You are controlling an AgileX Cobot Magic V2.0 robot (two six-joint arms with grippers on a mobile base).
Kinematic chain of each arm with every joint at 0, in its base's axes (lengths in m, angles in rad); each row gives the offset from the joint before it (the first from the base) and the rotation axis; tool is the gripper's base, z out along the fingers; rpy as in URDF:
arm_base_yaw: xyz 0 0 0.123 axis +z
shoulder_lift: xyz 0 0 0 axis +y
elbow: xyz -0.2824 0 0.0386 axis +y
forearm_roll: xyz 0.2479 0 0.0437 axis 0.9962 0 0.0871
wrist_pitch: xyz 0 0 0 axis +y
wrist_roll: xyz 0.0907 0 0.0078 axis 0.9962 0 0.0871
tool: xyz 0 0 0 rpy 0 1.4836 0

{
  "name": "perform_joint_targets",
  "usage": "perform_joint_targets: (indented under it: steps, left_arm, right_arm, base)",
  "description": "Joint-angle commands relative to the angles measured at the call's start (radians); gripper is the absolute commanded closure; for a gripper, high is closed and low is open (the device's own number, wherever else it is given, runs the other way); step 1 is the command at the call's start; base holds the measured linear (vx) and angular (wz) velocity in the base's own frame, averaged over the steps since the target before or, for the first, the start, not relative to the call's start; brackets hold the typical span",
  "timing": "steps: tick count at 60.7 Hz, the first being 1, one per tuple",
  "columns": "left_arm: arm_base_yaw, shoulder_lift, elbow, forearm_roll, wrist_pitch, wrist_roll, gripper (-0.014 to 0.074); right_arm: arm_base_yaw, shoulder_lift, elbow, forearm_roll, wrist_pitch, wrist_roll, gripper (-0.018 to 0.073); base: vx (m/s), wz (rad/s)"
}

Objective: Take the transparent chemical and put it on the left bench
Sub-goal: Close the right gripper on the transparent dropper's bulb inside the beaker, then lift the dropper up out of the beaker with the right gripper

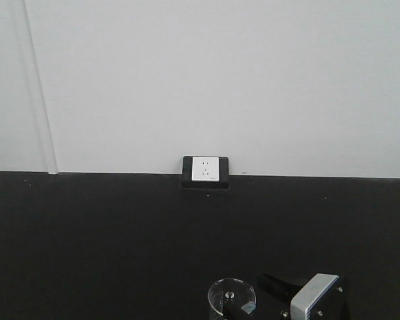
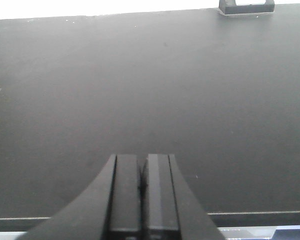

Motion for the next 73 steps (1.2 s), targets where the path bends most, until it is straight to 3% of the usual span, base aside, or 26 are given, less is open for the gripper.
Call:
perform_joint_targets:
  steps: [1, 26, 73]
  left_arm:
    - [-0.002, -0.019, 0.016, -0.001, -0.078, -0.008, 0.0600]
    - [-0.002, -0.019, 0.016, -0.001, -0.078, -0.008, 0.0600]
    - [-0.002, -0.019, 0.016, -0.001, -0.078, -0.008, 0.0600]
  right_arm:
    - [0.001, -0.016, -0.023, 0.008, -0.092, -0.027, 0.0008]
    - [0.001, 0.079, -0.023, 0.019, -0.231, -0.054, 0.0008]
    - [0.001, 0.106, -0.093, 0.020, -0.210, -0.074, 0.0092]
  base:
    - [0.00, 0.00]
    - [0.00, 0.00]
    - [0.00, 0.00]
